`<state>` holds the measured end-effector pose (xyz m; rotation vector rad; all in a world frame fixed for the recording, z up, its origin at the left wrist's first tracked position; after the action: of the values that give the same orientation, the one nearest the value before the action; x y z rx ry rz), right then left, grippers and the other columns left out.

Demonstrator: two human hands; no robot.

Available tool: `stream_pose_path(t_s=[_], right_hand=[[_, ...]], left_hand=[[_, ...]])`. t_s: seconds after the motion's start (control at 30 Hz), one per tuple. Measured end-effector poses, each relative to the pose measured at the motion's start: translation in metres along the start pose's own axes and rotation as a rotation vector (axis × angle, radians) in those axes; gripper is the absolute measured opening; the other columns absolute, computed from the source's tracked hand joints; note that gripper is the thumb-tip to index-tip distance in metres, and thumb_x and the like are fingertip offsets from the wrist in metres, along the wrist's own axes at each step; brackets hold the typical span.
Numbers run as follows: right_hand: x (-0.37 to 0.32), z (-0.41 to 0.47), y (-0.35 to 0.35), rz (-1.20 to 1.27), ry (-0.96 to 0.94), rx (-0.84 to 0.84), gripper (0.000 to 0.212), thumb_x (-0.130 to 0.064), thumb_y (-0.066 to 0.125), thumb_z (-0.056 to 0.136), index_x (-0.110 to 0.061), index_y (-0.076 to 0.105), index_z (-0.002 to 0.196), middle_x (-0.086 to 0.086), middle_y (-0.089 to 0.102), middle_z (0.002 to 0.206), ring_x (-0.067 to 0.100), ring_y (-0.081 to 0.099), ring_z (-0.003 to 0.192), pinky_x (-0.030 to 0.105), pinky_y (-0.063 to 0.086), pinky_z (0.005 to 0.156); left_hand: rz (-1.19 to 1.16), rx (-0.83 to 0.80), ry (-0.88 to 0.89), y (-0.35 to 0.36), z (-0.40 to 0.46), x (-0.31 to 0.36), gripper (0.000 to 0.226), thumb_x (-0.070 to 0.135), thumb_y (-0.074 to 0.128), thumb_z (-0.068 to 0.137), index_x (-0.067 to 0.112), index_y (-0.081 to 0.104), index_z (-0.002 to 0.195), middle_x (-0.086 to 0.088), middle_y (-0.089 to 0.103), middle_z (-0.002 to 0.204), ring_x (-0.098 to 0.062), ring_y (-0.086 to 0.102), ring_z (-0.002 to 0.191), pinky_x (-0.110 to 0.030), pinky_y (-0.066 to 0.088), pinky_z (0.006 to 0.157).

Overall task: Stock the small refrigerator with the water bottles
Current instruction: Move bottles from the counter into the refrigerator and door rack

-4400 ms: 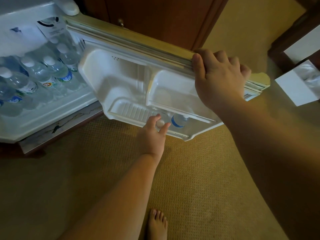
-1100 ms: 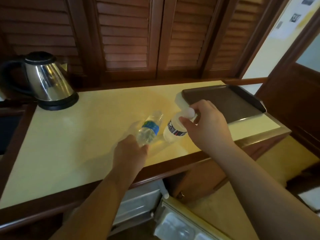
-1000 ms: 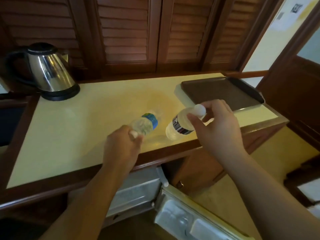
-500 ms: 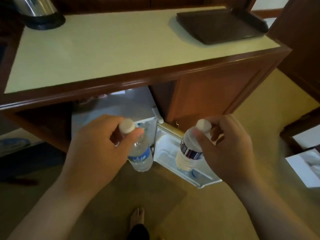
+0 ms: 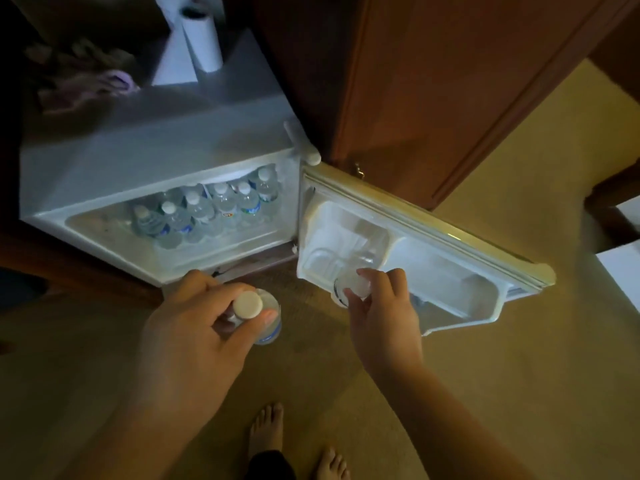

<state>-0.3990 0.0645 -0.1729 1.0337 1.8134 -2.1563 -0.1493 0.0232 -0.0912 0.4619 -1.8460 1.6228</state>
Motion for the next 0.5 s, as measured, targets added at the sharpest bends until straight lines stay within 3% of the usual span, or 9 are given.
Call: stream_pose_path(t_s=[0.1,0.23,0.4,0.5], right_hand=[[0.016,0.005,0.039,-0.036,-0.066,0.095,0.032,-0.016,0.074,0.094,-0.009,0.062,0.123,0.011,0.056,0.118,0.033,0.066,0.081,0.046,0.058,0.054],[0.033,0.021,0.076,-0.084,-0.099,0.165,0.027,-0.008,0.073,0.094,-0.003,0.063,0.118,0.016,0.058,0.119,0.033,0.064,0.078,0.043,0.057,0.052],[0.055,0.035,0.115,-0.11,-0.043,0.125,0.028,-0.003,0.071,0.093,-0.005,0.06,0.118,0.017,0.057,0.114,0.035,0.063,0.076,0.045,0.057,0.053],[0.067,0.04,0.134,-0.135,0.015,0.073,0.03,-0.003,0.07,0.093,-0.005,0.057,0.12,0.02,0.056,0.118,0.04,0.065,0.077,0.044,0.058,0.054]], left_hand=[[-0.021,-0.005,0.033,0.029,0.011,-0.022,0.024,0.031,0.089,0.077,0.029,0.08,0.098,0.015,0.059,0.09,-0.004,0.064,0.086,-0.008,0.046,0.069],[-0.053,-0.002,0.068,0.056,0.022,-0.048,0.028,0.04,0.089,0.079,0.03,0.08,0.103,0.017,0.058,0.092,-0.003,0.064,0.08,-0.02,0.049,0.066],[-0.107,-0.062,0.074,0.075,0.03,-0.072,0.027,0.045,0.082,0.081,0.03,0.079,0.105,0.019,0.057,0.097,-0.005,0.068,0.081,-0.032,0.059,0.062],[-0.101,-0.106,0.059,0.082,0.034,-0.082,0.025,0.044,0.084,0.084,0.03,0.079,0.104,0.021,0.055,0.097,-0.004,0.067,0.083,-0.023,0.057,0.063]])
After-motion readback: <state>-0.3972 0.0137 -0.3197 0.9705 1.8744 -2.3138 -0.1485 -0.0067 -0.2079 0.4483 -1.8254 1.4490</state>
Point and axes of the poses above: each hand's wrist, its own z-axis towards the middle knuckle, its own y-axis out of the palm, x = y × z, the point moved 9 cm from there along z, towards the middle knuckle
